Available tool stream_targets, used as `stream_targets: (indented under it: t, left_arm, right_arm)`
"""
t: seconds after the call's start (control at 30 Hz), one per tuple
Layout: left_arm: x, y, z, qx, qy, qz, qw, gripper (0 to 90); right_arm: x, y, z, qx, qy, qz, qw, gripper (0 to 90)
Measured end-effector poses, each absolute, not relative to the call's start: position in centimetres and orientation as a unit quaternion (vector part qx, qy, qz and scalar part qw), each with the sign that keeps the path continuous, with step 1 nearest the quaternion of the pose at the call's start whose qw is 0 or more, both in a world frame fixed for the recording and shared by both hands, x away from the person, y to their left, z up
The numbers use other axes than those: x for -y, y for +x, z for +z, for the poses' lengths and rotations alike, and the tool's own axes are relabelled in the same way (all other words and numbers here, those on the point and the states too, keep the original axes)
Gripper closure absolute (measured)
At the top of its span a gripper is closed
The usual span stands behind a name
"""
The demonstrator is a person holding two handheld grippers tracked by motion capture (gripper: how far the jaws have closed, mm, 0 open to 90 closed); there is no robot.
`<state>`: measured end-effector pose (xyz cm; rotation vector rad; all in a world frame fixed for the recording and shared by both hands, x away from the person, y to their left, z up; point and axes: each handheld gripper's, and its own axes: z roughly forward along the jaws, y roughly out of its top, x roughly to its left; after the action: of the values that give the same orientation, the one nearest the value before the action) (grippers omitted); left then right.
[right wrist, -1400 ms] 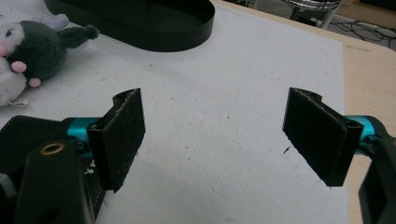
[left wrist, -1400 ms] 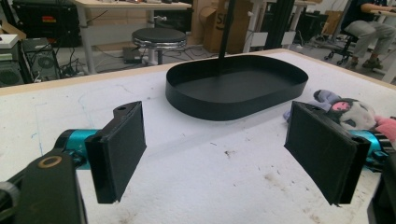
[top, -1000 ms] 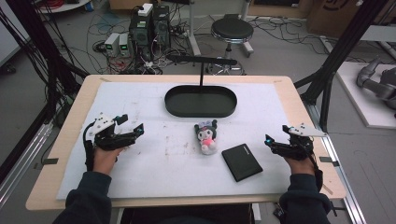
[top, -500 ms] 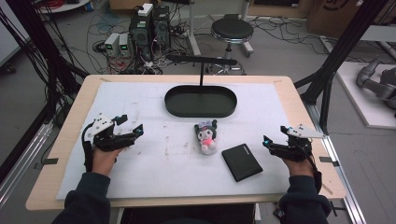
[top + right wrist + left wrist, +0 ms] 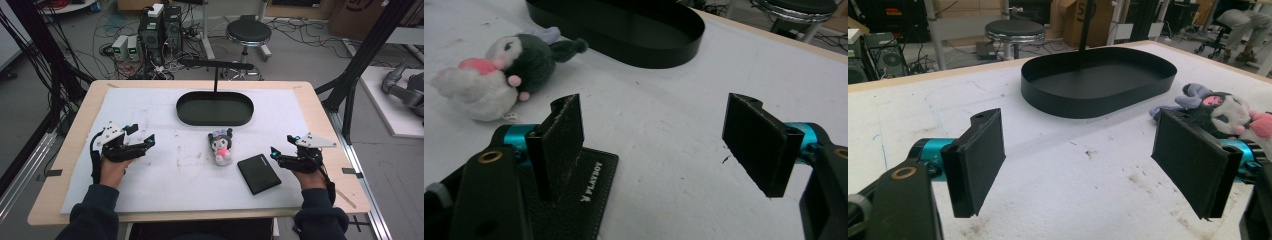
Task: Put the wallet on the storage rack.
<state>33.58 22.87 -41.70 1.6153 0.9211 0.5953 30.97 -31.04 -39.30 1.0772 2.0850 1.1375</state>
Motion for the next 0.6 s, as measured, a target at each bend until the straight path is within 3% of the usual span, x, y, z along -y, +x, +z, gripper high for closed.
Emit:
stream_targets:
  t: [0.43, 0.53, 0.57, 0.6]
  left_arm:
    - [-22.7, 33.6, -41.8, -0.39, 0.69, 0.247, 0.557, 20.8]
    - [-22.8, 33.6, -41.8, -0.39, 0.691, 0.247, 0.556, 20.9]
    - [-22.8, 33.6, -41.8, -0.39, 0.691, 0.247, 0.556, 20.9]
    - [-22.8, 33.6, -41.8, -0.391, 0.69, 0.246, 0.556, 20.9]
  right_arm:
    - [29.7, 31.5, -40.1, -0.798, 0.385, 0.406, 0.224, 27.0]
    - [29.6, 31.7, -40.9, -0.82, 0.386, 0.378, 0.188, 29.2]
    - [29.4, 32.1, -41.9, -0.841, 0.386, 0.351, 0.141, 29.8]
    - [29.4, 32.3, -42.5, -0.847, 0.388, 0.341, 0.125, 30.4]
